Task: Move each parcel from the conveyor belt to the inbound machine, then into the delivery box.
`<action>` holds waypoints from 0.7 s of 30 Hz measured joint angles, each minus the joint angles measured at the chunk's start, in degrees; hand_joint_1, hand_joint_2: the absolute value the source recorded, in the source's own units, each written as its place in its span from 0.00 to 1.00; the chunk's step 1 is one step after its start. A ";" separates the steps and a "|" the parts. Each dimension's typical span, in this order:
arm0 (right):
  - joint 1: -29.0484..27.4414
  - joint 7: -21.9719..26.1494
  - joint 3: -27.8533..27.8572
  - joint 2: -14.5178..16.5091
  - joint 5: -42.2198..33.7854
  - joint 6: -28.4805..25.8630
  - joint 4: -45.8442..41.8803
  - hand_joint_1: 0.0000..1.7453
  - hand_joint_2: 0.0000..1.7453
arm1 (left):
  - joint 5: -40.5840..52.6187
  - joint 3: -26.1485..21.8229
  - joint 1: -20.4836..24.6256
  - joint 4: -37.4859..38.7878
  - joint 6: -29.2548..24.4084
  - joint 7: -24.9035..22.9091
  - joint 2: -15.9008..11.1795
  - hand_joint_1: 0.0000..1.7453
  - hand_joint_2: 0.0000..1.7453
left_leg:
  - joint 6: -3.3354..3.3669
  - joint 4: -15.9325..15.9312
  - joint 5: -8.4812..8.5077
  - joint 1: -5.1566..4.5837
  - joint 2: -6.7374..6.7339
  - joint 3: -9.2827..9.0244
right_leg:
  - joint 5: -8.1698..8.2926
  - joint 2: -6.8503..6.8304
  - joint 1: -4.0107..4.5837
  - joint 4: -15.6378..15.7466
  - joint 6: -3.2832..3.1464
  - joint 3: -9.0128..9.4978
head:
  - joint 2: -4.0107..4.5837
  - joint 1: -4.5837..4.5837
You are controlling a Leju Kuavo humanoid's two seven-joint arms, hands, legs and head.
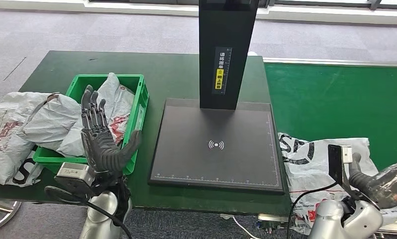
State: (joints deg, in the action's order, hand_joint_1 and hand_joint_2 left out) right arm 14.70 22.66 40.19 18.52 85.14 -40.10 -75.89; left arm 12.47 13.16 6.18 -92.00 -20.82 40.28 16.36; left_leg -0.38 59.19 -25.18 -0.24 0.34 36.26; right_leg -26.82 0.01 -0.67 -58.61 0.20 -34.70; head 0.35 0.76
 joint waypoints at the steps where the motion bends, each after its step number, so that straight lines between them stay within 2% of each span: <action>1: 0.07 -2.48 1.12 -0.03 1.48 0.00 0.18 0.00 1.00 | -0.12 1.16 -0.31 -0.71 0.06 0.00 -0.24 0.00 1.00 | 0.00 0.00 0.00 0.00 0.00 0.00 | 0.00 0.00 0.00 0.00 0.00 0.00 | 0.00 0.00; 4: -0.36 -12.40 1.90 -0.80 3.68 -0.01 0.90 0.00 1.00 | 0.12 3.49 -1.06 -2.22 0.54 0.00 -0.65 0.00 1.00 | -0.01 0.00 -0.02 0.00 0.01 0.01 | -0.02 0.00 0.00 0.00 0.00 0.01 | 0.00 -0.01; 6: -0.69 -16.48 1.49 -1.66 4.10 -0.01 2.19 0.00 1.00 | 0.32 4.26 -1.47 -2.92 0.81 -0.01 -0.73 0.00 1.00 | -0.01 0.00 -0.04 0.00 -0.02 0.00 | -0.02 0.02 0.00 0.00 0.00 0.00 | 0.00 -0.01; 10: -0.54 -18.66 1.11 -2.92 3.92 -0.01 5.84 0.00 1.00 | 0.51 5.31 -2.15 -3.84 0.71 -0.02 -1.01 0.00 1.00 | 0.00 0.00 -0.04 0.00 -0.05 -0.01 | -0.02 0.05 0.00 0.00 0.00 0.02 | 0.00 -0.01; 14: 0.58 -16.97 0.96 -4.42 0.00 0.00 11.81 0.00 1.00 | 1.10 5.54 -2.35 -4.14 0.94 -0.03 -1.06 0.00 1.00 | 0.00 0.00 -0.02 0.01 -0.06 -0.05 | 0.00 0.05 0.01 0.00 0.00 0.07 | 0.00 -0.01; 17: 2.17 -21.04 0.40 -5.76 0.96 0.01 17.37 0.00 1.00 | 1.79 5.55 -2.52 -4.28 1.19 -0.05 -1.05 0.00 1.00 | 0.01 0.00 0.00 0.01 -0.05 -0.09 | 0.01 0.06 0.01 0.00 0.00 0.10 | 0.00 -0.01; 21: 3.77 -22.06 -0.06 -7.12 3.04 0.00 24.54 0.00 1.00 | 2.81 5.57 -2.66 -4.31 1.45 -0.07 -1.01 0.00 1.00 | 0.00 0.00 0.00 0.01 -0.06 -0.12 | 0.01 0.08 0.00 0.00 0.00 0.12 | 0.00 0.00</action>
State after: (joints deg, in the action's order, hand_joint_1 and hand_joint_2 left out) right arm 18.47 0.59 40.13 11.40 88.18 -40.10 -51.35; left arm 15.28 18.73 3.52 -96.31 -19.37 40.22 15.35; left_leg -0.37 59.18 -25.18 -0.23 0.28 36.14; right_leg -26.81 0.09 -0.66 -58.61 0.20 -34.58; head 0.35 0.76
